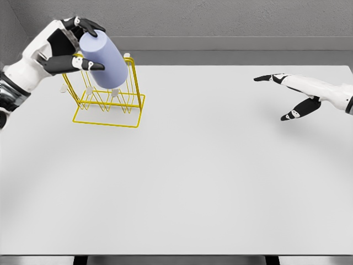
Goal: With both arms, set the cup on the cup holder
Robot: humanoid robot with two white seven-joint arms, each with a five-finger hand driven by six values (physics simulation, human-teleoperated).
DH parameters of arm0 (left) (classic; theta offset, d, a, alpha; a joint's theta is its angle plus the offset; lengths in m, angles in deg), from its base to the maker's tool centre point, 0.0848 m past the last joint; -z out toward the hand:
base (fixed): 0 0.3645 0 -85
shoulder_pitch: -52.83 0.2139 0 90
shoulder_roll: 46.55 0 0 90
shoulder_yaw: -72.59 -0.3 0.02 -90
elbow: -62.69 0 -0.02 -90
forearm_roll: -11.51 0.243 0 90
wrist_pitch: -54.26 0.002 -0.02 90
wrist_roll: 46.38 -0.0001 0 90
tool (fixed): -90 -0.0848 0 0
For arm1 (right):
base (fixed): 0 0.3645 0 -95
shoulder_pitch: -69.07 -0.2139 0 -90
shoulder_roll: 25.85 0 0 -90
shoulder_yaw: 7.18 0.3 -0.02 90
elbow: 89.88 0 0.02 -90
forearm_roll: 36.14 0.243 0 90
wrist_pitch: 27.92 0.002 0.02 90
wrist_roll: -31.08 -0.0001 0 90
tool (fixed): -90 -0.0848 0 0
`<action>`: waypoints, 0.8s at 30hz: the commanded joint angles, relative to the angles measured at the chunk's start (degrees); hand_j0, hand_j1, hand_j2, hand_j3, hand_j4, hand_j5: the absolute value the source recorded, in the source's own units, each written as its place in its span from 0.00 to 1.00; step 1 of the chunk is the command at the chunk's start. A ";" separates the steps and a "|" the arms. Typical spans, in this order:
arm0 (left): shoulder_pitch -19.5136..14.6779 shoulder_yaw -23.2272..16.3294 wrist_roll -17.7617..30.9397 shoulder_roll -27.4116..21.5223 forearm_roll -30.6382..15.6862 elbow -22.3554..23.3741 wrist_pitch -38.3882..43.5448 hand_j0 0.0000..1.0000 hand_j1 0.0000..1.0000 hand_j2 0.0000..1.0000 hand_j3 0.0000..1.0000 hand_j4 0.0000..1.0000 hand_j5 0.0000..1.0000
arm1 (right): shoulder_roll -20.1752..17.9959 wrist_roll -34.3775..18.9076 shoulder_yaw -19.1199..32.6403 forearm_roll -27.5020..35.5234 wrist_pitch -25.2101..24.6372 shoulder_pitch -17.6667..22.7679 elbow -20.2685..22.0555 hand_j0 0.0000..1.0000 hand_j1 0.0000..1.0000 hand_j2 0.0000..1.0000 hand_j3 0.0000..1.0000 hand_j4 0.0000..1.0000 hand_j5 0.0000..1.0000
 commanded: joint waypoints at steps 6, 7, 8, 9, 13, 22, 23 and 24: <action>0.79 -0.27 0.06 0.14 0.98 1.21 0.62 0.38 0.38 0.38 0.38 0.38 0.38 | -0.02 0.02 0.00 0.44 -0.14 -0.09 0.03 1.00 1.00 1.00 1.00 1.00 1.00; 0.79 -0.27 0.06 0.23 1.07 1.21 0.62 0.38 0.38 0.38 0.38 0.38 0.38 | -0.02 0.02 0.00 0.44 -0.14 -0.09 0.03 1.00 1.00 1.00 1.00 1.00 1.00; 0.79 -0.27 0.06 0.23 1.42 1.21 0.62 0.38 0.38 0.38 0.38 0.38 0.38 | -0.02 0.02 0.09 0.44 -0.14 0.00 0.03 1.00 1.00 1.00 1.00 1.00 1.00; 0.79 -0.27 0.06 0.31 1.77 1.21 0.62 0.39 0.39 0.39 0.39 0.39 0.39 | -0.02 0.02 0.00 0.44 -0.14 -0.09 0.03 1.00 1.00 1.00 1.00 1.00 1.00; 0.88 -0.27 0.49 0.58 2.38 1.12 0.44 0.80 0.80 0.80 0.80 0.80 0.80 | 0.06 0.02 0.00 0.44 -0.14 -0.09 0.03 1.00 1.00 1.00 1.00 1.00 1.00; 1.41 -0.18 0.49 0.05 2.56 0.94 0.27 1.00 1.00 1.00 1.00 1.00 1.00 | -0.02 0.02 0.00 0.44 -0.14 0.00 0.03 1.00 1.00 1.00 1.00 1.00 1.00; 1.41 -0.27 0.49 0.14 2.56 0.94 0.27 1.00 1.00 1.00 1.00 1.00 1.00 | -0.02 0.02 0.00 0.44 -0.14 0.00 0.03 1.00 1.00 1.00 1.00 1.00 1.00; 1.41 -0.27 0.49 0.05 2.56 0.94 0.27 1.00 1.00 1.00 1.00 1.00 1.00 | -0.02 0.02 0.00 0.44 -0.14 0.00 0.03 1.00 1.00 1.00 1.00 1.00 1.00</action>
